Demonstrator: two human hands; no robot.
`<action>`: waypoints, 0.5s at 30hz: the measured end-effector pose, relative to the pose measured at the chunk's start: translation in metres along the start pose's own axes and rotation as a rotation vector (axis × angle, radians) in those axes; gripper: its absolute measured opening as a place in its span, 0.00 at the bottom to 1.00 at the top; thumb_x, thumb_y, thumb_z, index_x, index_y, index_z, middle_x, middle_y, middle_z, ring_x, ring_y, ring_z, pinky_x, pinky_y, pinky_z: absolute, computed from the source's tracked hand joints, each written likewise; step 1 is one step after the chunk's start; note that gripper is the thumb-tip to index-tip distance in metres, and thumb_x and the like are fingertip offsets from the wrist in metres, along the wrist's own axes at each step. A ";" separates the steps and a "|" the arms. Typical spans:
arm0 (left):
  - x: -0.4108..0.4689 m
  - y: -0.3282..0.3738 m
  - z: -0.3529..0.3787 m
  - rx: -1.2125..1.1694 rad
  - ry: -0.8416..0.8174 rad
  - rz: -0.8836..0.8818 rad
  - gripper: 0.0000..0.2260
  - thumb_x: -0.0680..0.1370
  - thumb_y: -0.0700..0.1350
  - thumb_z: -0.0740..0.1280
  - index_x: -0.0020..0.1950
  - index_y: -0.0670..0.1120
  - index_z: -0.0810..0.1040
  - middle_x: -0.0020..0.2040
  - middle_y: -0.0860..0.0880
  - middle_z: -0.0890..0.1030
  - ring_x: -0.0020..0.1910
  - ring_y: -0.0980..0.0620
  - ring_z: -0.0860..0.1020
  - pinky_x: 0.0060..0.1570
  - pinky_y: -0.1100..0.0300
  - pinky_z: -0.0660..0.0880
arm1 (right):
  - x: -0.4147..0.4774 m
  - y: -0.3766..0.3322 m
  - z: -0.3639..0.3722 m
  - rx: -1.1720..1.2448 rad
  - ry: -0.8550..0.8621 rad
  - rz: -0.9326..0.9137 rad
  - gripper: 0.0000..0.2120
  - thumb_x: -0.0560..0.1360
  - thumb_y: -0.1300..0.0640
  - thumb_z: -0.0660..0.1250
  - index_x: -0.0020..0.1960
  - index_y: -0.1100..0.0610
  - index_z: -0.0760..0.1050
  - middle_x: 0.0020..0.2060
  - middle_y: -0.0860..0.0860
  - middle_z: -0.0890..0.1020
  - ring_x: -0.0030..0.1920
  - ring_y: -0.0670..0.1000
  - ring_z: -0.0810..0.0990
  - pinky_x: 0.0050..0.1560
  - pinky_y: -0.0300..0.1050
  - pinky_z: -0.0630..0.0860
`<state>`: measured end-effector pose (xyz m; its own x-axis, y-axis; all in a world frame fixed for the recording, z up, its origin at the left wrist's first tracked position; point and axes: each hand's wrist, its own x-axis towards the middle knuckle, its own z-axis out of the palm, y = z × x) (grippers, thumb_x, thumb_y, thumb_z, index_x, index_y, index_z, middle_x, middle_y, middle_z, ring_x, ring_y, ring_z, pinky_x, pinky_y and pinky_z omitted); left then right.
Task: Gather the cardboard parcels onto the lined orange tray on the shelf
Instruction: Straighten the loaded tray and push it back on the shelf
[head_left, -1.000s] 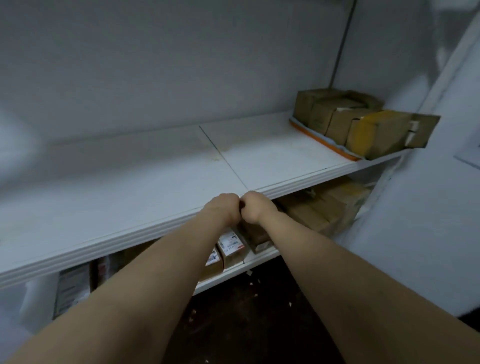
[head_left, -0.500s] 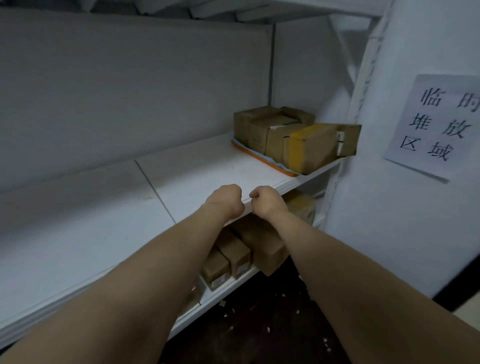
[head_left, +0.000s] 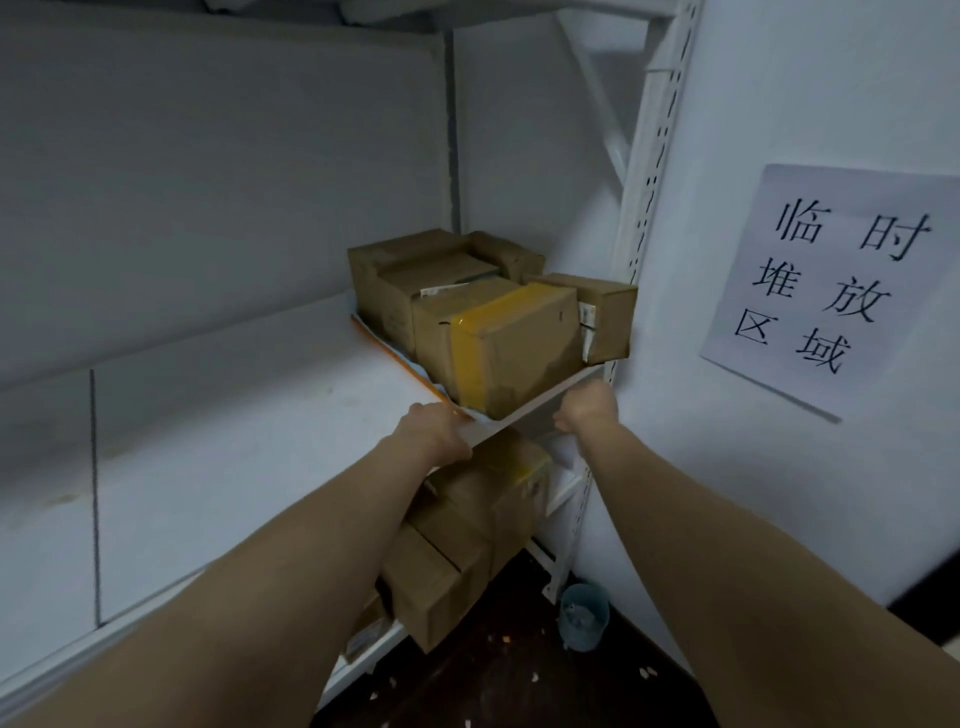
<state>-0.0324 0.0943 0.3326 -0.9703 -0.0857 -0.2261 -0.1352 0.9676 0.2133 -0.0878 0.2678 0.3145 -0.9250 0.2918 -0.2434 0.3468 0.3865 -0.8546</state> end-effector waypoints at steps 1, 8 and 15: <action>0.009 0.000 0.004 0.027 -0.014 -0.009 0.21 0.77 0.48 0.65 0.68 0.42 0.70 0.63 0.41 0.73 0.62 0.44 0.72 0.58 0.56 0.71 | 0.009 0.003 -0.001 0.080 -0.005 0.029 0.07 0.79 0.67 0.57 0.43 0.63 0.70 0.46 0.62 0.79 0.49 0.61 0.80 0.51 0.53 0.80; 0.062 -0.006 0.007 -0.050 0.098 -0.047 0.28 0.76 0.54 0.65 0.73 0.44 0.63 0.67 0.40 0.68 0.65 0.41 0.68 0.66 0.50 0.68 | 0.049 0.008 0.015 0.540 -0.096 0.171 0.09 0.81 0.64 0.56 0.54 0.62 0.75 0.53 0.58 0.78 0.53 0.57 0.78 0.51 0.49 0.79; 0.098 -0.021 -0.009 0.044 0.086 0.049 0.15 0.77 0.50 0.65 0.61 0.46 0.77 0.60 0.43 0.77 0.58 0.46 0.75 0.58 0.56 0.72 | 0.060 -0.002 0.025 0.690 -0.070 0.220 0.16 0.81 0.68 0.54 0.67 0.62 0.70 0.63 0.61 0.76 0.61 0.62 0.77 0.58 0.56 0.78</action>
<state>-0.1262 0.0638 0.3143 -0.9895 -0.0565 -0.1332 -0.0802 0.9804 0.1799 -0.1475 0.2625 0.2904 -0.8611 0.2334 -0.4518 0.3702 -0.3214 -0.8716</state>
